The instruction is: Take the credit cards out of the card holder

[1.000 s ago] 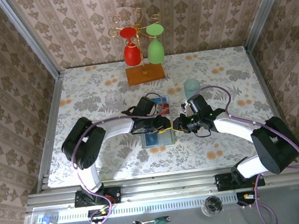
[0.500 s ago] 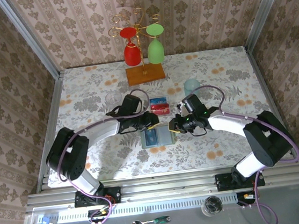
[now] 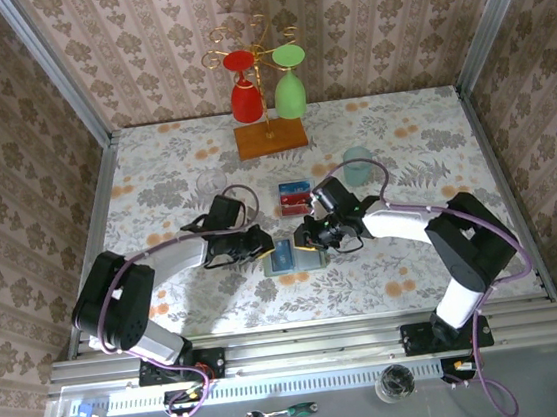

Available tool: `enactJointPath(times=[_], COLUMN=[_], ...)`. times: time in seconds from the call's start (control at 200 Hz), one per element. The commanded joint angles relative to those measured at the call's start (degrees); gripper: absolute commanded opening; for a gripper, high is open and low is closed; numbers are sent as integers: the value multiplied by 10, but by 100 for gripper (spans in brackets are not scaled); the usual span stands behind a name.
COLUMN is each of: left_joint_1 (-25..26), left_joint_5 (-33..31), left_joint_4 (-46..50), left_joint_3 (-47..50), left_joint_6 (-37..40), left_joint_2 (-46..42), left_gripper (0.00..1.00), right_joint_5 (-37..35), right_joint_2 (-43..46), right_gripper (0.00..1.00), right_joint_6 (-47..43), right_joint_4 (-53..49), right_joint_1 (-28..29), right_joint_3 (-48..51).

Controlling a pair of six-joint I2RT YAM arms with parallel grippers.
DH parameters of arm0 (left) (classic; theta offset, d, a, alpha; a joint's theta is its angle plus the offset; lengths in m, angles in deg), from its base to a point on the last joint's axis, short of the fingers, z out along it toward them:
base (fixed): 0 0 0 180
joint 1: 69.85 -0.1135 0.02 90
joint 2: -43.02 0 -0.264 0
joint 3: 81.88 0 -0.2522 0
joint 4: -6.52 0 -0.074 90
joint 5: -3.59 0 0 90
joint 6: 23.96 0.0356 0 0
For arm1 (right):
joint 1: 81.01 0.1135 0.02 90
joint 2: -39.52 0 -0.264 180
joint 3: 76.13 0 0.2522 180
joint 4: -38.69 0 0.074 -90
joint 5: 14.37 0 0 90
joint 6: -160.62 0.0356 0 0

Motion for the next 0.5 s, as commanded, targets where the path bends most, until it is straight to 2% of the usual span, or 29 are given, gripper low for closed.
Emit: enactJointPath(times=[0.0, 0.2, 0.495], left_joint_1=[-4, -4, -5], left_joint_5=[0, 0, -6], left_joint_4=[-3, -6, -4], left_joint_3=[14, 21, 28], left_joint_6=[14, 19, 20], left_joint_2=[1, 13, 7], left_gripper=[14, 9, 8], right_joint_5=[-3, -3, 3], right_joint_2=[-19, -37, -59], right_gripper=[19, 21, 22], right_joint_6=[9, 12, 14], right_joint_4=[1, 5, 11], right_joint_1=[8, 15, 20], right_joint_3=[-21, -28, -39])
